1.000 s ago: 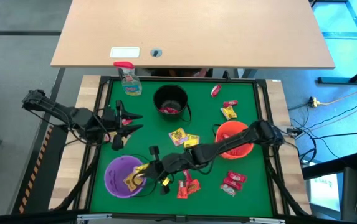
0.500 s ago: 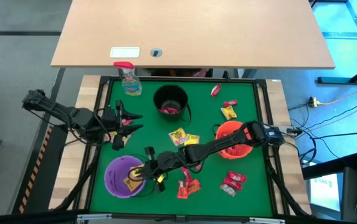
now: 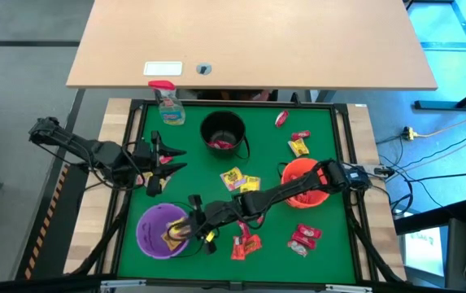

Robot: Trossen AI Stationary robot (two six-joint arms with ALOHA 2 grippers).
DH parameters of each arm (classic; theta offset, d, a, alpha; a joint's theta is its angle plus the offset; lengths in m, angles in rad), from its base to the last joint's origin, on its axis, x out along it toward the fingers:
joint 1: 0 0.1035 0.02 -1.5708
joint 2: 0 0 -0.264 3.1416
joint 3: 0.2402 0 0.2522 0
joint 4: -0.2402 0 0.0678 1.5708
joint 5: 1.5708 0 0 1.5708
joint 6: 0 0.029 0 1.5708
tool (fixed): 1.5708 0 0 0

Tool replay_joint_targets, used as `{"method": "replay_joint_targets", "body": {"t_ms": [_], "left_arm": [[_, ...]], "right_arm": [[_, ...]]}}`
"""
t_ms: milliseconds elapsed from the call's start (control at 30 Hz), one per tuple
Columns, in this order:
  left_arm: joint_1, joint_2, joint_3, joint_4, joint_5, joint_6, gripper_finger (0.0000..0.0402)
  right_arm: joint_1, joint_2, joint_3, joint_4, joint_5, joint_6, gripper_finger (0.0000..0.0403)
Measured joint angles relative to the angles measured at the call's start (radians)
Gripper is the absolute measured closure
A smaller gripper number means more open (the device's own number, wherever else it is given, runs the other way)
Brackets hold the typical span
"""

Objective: Sort candy
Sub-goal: Put the yellow candy into the violet bucket

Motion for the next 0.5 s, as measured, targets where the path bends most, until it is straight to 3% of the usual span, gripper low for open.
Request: {"method": "replay_joint_targets", "body": {"t_ms": [233, 333, 500], "left_arm": [[0.000, 0.001, 0.000, -0.002, 0.000, 0.000, 0.0246], [0.000, 0.001, 0.000, -0.005, 0.000, 0.000, 0.0246], [0.000, 0.001, 0.000, -0.032, 0.000, -0.002, 0.0246]], "right_arm": [[0.000, 0.000, 0.000, -0.002, -0.001, 0.002, 0.0231], [0.000, -0.002, 0.000, -0.016, -0.001, -0.003, 0.0222], [0.005, -0.076, 0.000, -0.202, 0.048, -0.042, 0.0221]]}}
